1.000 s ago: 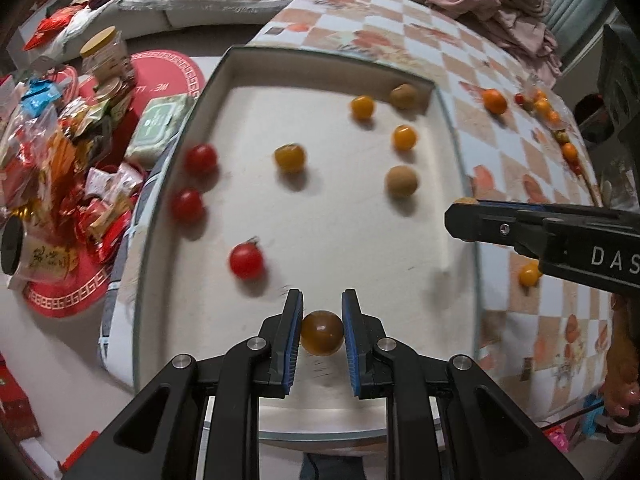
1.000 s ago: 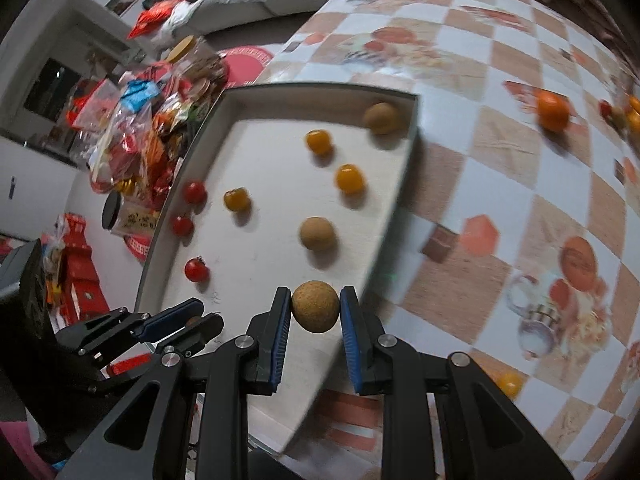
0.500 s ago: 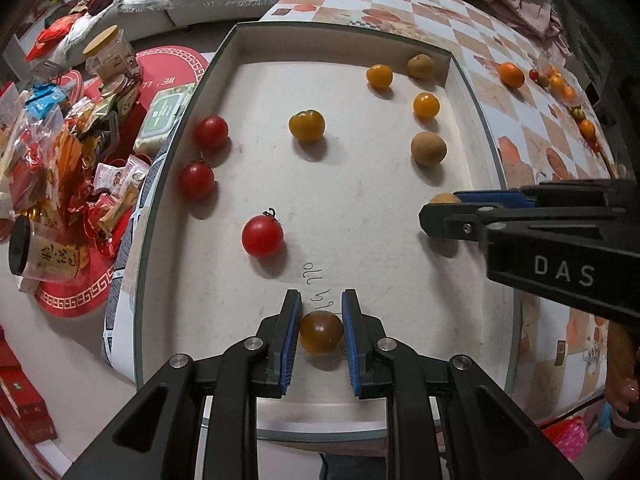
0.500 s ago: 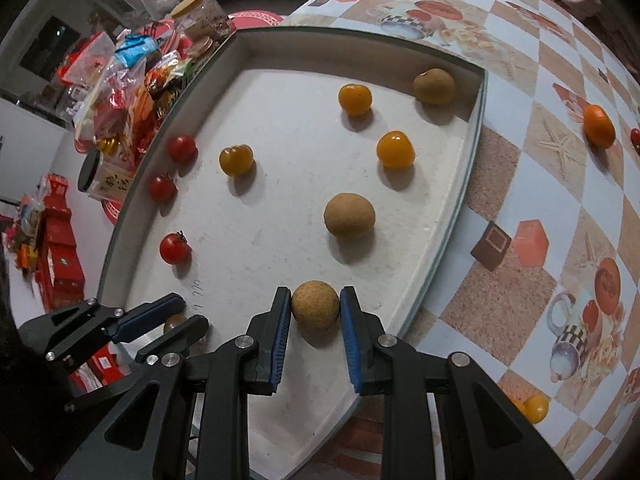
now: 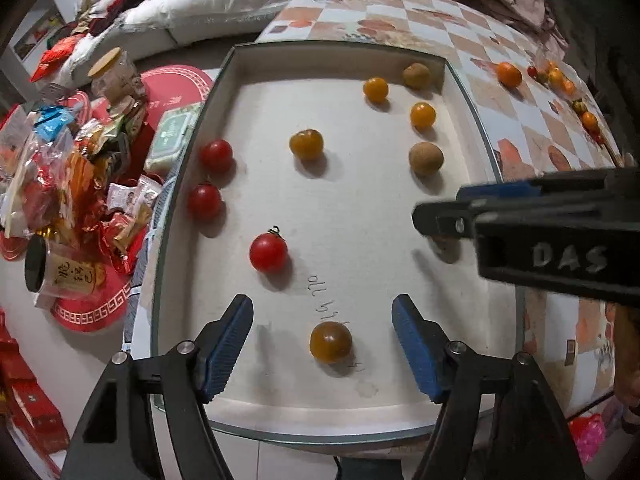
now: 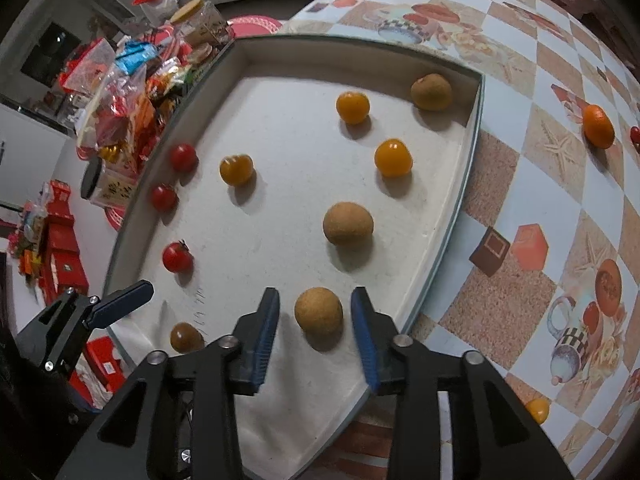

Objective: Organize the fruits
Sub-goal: 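Move both open tools back over the yellow cherry tomatoes on the table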

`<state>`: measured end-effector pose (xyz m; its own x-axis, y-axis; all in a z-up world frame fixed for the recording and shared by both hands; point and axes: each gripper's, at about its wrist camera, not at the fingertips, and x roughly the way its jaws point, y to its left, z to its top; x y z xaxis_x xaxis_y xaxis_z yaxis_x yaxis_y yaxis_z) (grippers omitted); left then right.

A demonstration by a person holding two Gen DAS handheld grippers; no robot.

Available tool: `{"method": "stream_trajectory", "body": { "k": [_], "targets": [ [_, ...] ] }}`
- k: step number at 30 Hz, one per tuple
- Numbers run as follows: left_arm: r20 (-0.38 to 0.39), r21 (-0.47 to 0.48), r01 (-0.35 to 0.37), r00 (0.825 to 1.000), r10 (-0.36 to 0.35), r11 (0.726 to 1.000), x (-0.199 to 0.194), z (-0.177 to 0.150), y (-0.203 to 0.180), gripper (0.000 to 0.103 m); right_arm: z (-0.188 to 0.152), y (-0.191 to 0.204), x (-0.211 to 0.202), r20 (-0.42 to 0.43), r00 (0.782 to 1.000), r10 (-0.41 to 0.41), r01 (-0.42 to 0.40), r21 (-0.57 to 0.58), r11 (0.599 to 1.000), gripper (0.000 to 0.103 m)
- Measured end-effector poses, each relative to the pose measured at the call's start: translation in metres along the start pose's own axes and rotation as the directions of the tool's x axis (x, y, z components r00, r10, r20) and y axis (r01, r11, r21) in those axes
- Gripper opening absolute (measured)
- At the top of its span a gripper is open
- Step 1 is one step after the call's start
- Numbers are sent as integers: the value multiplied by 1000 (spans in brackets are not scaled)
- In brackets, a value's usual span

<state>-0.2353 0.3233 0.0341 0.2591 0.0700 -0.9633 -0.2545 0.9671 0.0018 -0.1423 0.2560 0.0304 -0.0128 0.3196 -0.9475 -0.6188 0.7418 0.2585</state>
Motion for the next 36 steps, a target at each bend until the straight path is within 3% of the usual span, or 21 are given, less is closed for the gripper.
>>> {"method": "stream_trajectory", "body": {
  "k": [1,3,8,16,24,36],
  "targets": [
    [-5,1,-2,1000,2,1000,1,0,1,73,1,0,-2,7,1000,7,-7,4,1000,50],
    [-12,5,-5,1000,5,1000,1,2,1,73,3,-3,-12,33,999,14,-15,20,1000,67],
    [-13,18,-4,1000,4,1000,0,5,-4,73,2,-16,-36,99,995,4,-11,70,997,79],
    [18,104,28,999,-30,994,-12,22,-44,73,-23,-72,-68,143,987,-77,45,212,976,79],
    [39,213,77,995,-87,974,-22,33,-99,73,-75,-137,-80,83,980,-181,146,318,937,79],
    [19,275,101,994,-111,956,-19,44,-138,73,-111,-163,-74,45,984,-171,146,336,930,78]
  ]
}}
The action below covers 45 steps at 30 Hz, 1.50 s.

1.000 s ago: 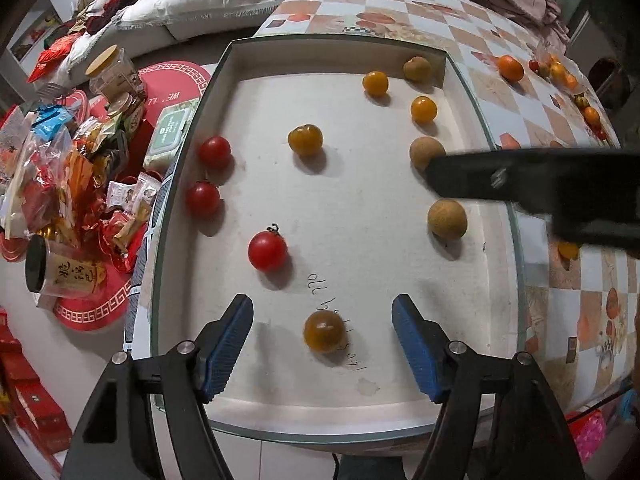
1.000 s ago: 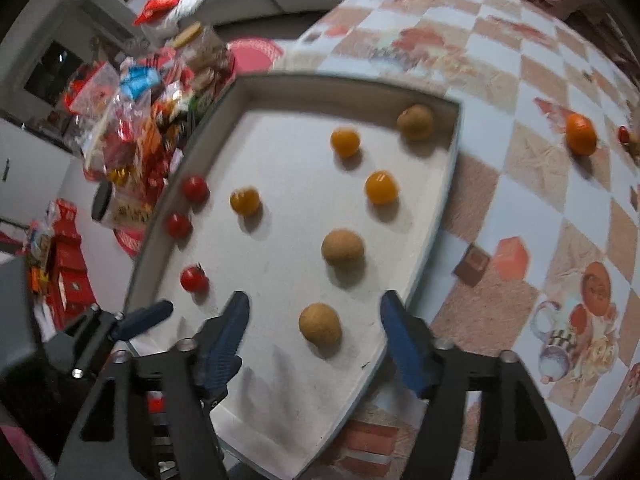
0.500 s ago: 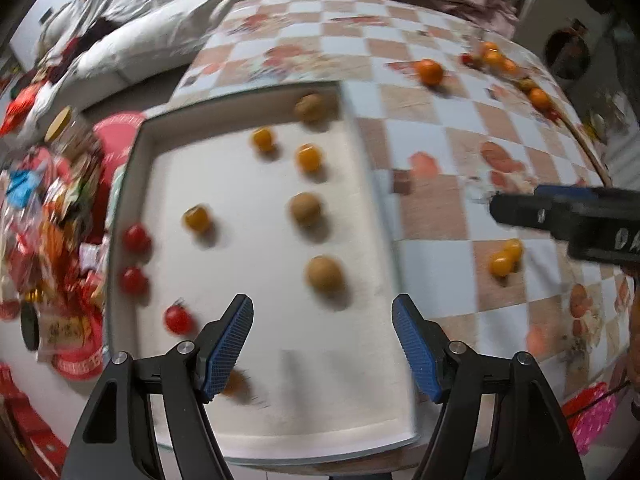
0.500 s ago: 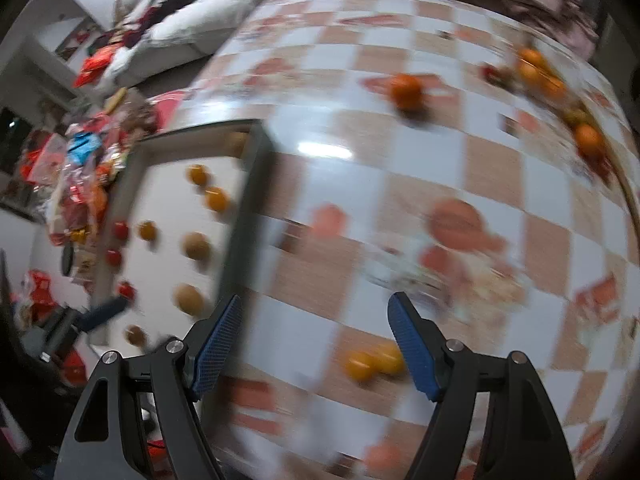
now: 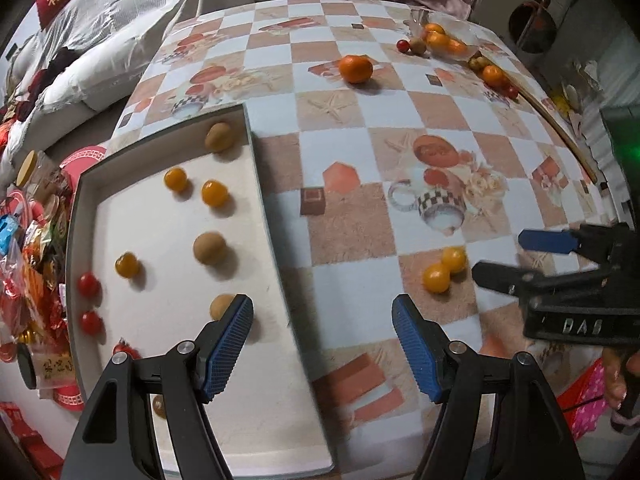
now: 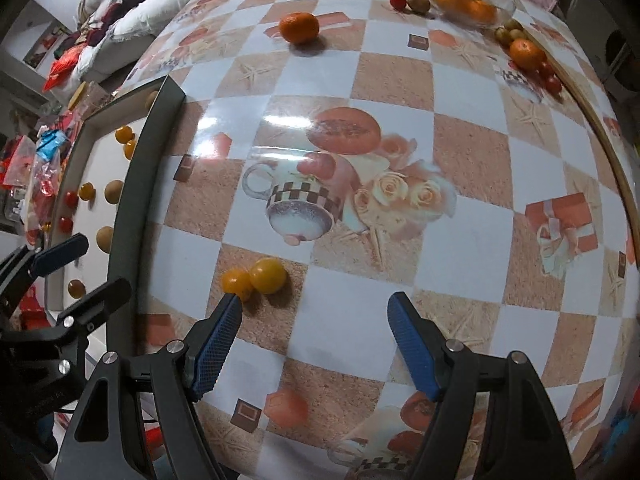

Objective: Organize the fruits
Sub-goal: 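Move both open tools back over the yellow cherry tomatoes on the table, then grasp a yellow cherry tomato with the right tool while the left grasps another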

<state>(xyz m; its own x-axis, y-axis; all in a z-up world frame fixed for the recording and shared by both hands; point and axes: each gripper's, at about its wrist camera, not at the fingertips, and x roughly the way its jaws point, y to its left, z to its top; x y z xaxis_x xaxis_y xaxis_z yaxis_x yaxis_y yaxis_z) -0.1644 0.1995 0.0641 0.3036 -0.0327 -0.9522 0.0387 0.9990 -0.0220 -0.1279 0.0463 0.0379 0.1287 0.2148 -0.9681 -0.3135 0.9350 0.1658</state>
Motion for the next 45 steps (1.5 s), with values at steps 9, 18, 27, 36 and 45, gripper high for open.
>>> {"method": "stream_trajectory", "body": {
  "k": [9,18,27,36,45],
  "targets": [
    [-6,-1,-7,1000,7,1000,10,16,-14,73,-8,4,11,-16,1000,9,-11,-124,992,59],
    [-14,-29,-33,999,33,999,11,13,-10,73,-2,22,15,59,998,-3,15,-216,976,52],
    [-21,-23,-24,1000,23,999,15,12,-15,73,13,22,13,79,996,38,-22,-196,980,25],
    [-39,4,-8,999,8,1000,22,11,-24,73,25,3,12,56,994,98,-89,-147,985,25],
    [-34,10,-25,999,25,1000,21,14,-18,73,22,22,23,24,996,81,-73,-226,971,22]
  ]
}}
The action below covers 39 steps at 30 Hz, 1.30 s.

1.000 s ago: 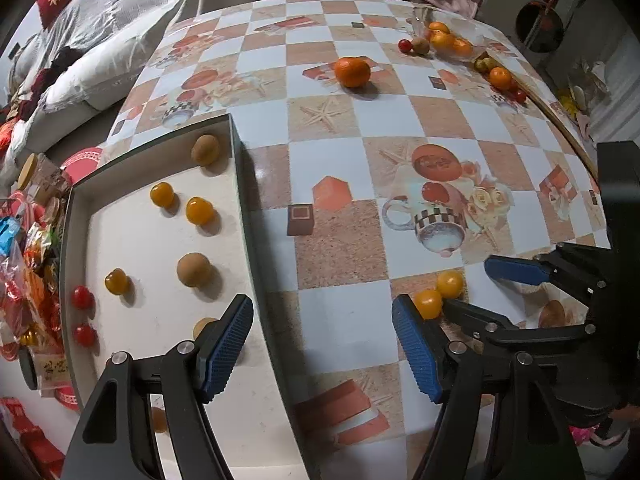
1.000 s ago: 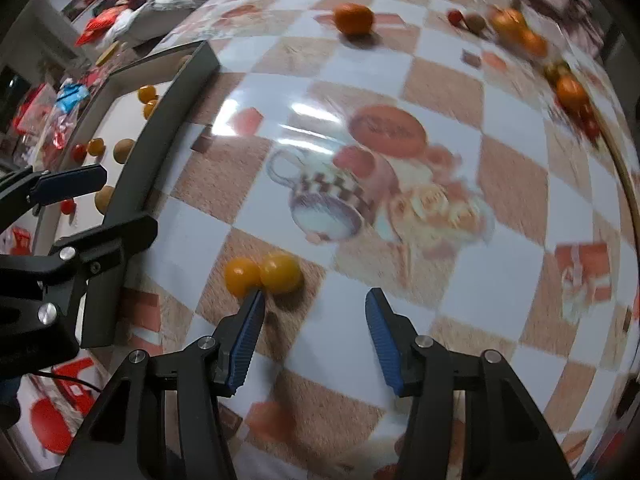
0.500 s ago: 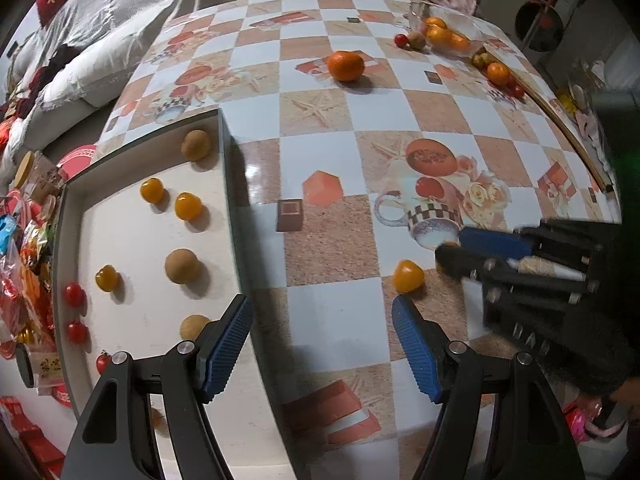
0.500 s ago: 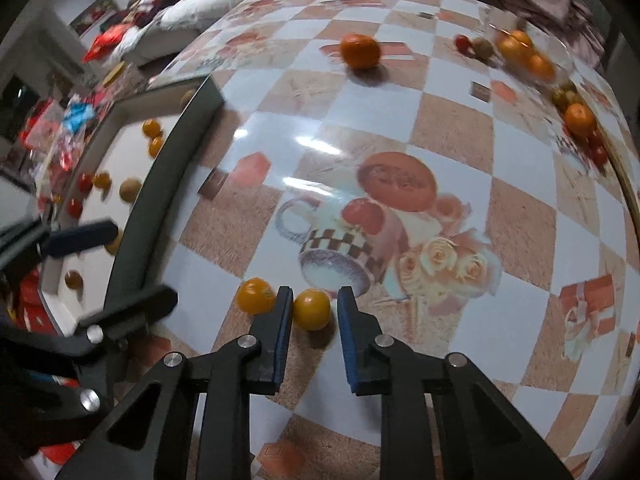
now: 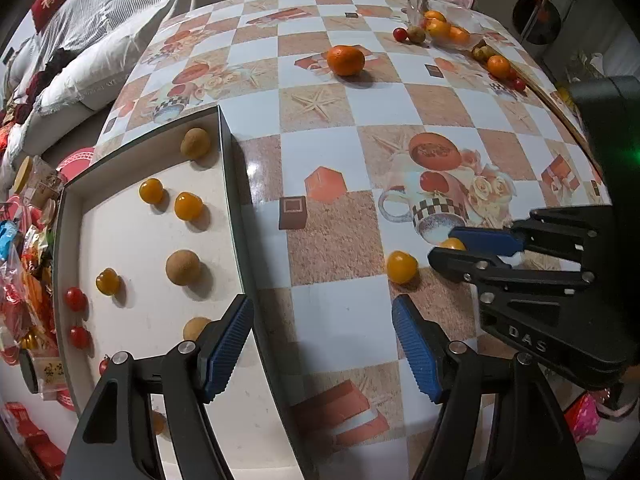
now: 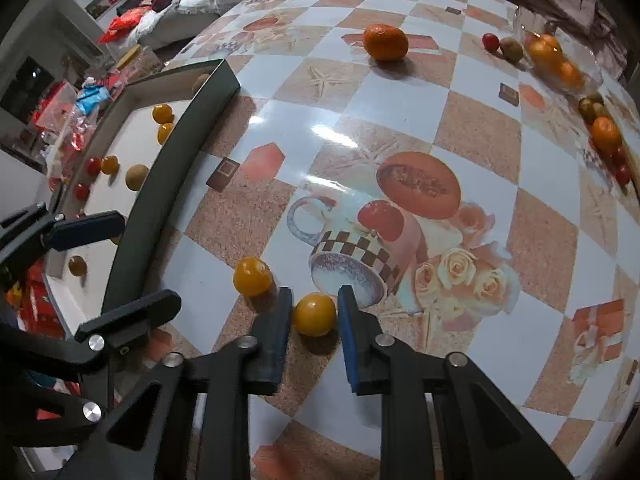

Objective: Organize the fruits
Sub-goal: 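Grasp a yellow cherry tomato with the right tool while the left grasps another, then carry both yellow tomatoes over the white tray and open both tools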

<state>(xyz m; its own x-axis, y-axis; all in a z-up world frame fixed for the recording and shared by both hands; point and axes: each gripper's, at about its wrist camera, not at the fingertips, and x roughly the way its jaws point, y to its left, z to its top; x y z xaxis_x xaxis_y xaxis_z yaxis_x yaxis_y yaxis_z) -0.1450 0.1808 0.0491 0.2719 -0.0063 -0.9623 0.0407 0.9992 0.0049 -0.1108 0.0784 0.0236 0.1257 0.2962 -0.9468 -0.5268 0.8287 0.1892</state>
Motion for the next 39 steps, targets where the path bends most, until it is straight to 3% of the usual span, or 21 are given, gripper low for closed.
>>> {"method": "stream_trajectory", "body": {
  "k": [6,15,16,18,21,30,39],
  "targets": [
    [-10,34,39,999,-38,999,8,9,-17,73,-10,-26,-9,5,999,-35,35,84,996,22],
    [-30,94,38,999,-35,995,39,18,-45,71,-17,-42,-14,5,999,-43,42,130,991,22],
    [-29,94,37,999,-34,995,40,18,-46,60,-17,-42,-14,6,999,-42,41,133,990,22],
    [-32,100,37,999,-34,994,41,18,-47,50,-17,-43,-13,10,999,-37,35,140,989,22],
    [-20,118,63,998,-61,991,38,17,-50,21,-17,-41,-12,10,999,-36,35,142,989,22],
    [7,-13,188,982,-188,982,18,16,-25,21,-20,-51,-18,-1,1000,-19,18,216,976,22],
    [55,-41,196,980,-193,980,-12,14,-3,21,-18,-47,-28,9,1000,-4,2,240,971,22]
  ]
}}
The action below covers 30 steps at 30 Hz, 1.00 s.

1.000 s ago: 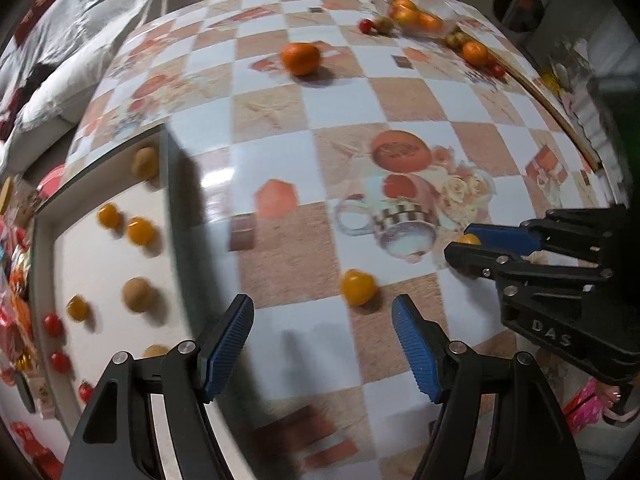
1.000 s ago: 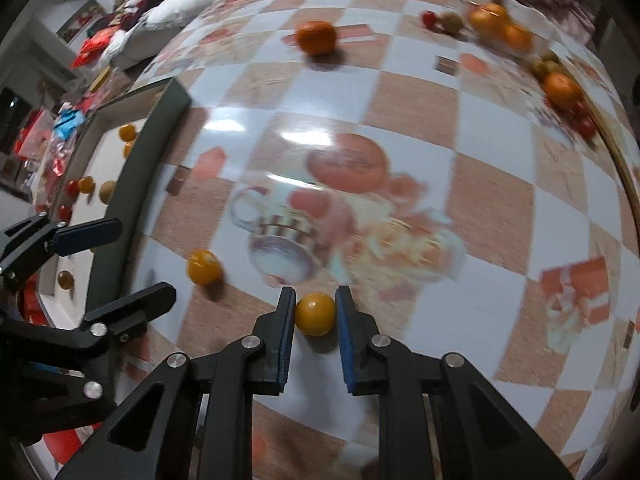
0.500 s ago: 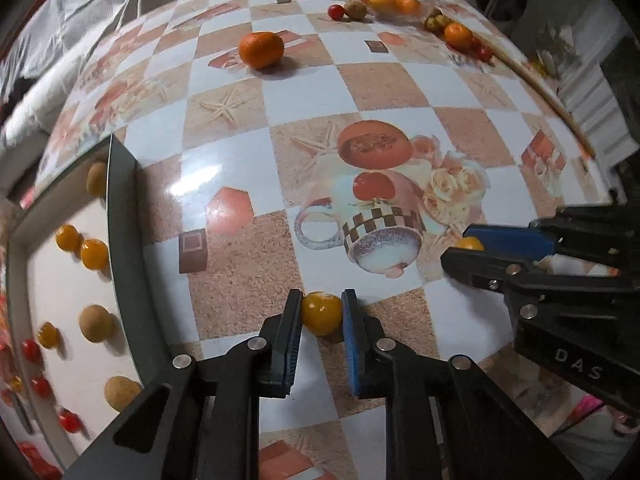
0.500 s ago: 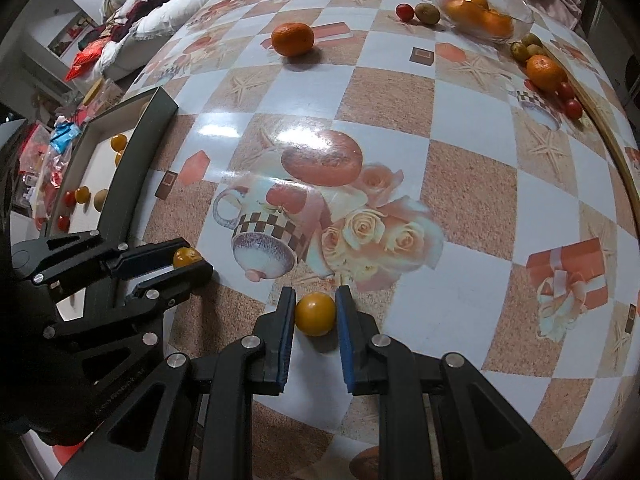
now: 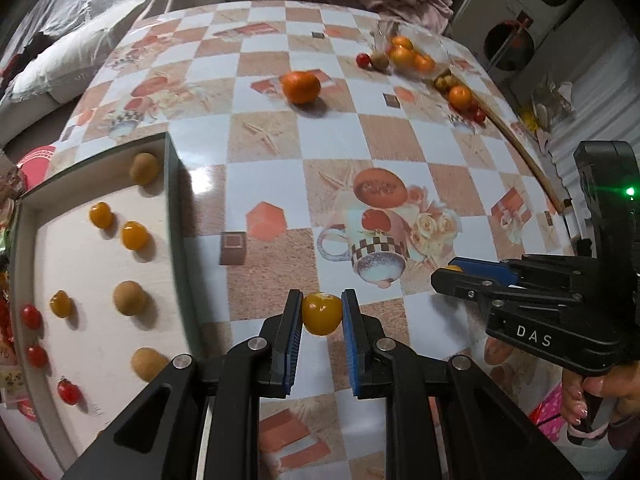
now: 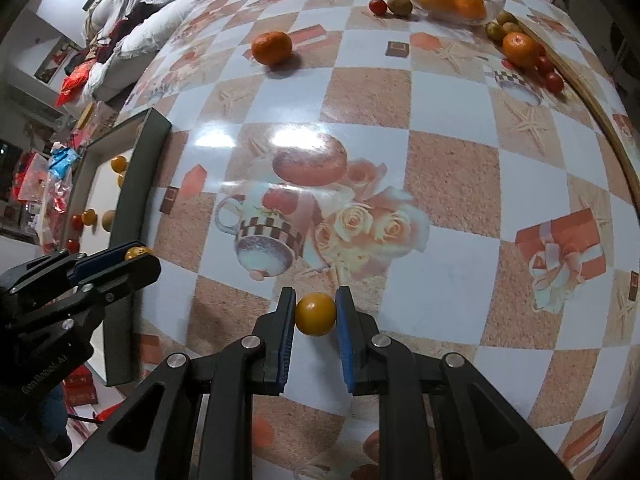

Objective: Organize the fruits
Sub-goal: 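Carry both yellow tomatoes over the white tray and open both tools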

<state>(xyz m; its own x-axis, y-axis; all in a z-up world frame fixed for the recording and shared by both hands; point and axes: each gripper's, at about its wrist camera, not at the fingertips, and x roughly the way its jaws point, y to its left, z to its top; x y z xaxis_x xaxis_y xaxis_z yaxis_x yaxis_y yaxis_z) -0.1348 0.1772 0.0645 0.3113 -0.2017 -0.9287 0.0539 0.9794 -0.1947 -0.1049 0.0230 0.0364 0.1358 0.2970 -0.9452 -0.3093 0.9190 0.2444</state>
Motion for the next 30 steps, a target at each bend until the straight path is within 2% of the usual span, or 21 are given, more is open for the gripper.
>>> {"method": "stream_trajectory", "body": {
  "k": [8,15,23,30],
  "targets": [
    [40,-46,-12,999,14,999,-22,-5,19,21,10,17,-5,5,1000,19,-19,-12,1000,22],
    [74,-121,-53,995,62,991,-47,-18,58,21,25,50,-5,11,999,43,-42,-63,997,22],
    [100,-210,-129,983,152,969,-60,-18,116,21,54,113,6,7,995,97,-95,-160,982,22],
    [106,-269,-202,966,237,942,-49,3,178,21,76,174,30,-20,988,151,-152,-224,963,22]
  ]
}}
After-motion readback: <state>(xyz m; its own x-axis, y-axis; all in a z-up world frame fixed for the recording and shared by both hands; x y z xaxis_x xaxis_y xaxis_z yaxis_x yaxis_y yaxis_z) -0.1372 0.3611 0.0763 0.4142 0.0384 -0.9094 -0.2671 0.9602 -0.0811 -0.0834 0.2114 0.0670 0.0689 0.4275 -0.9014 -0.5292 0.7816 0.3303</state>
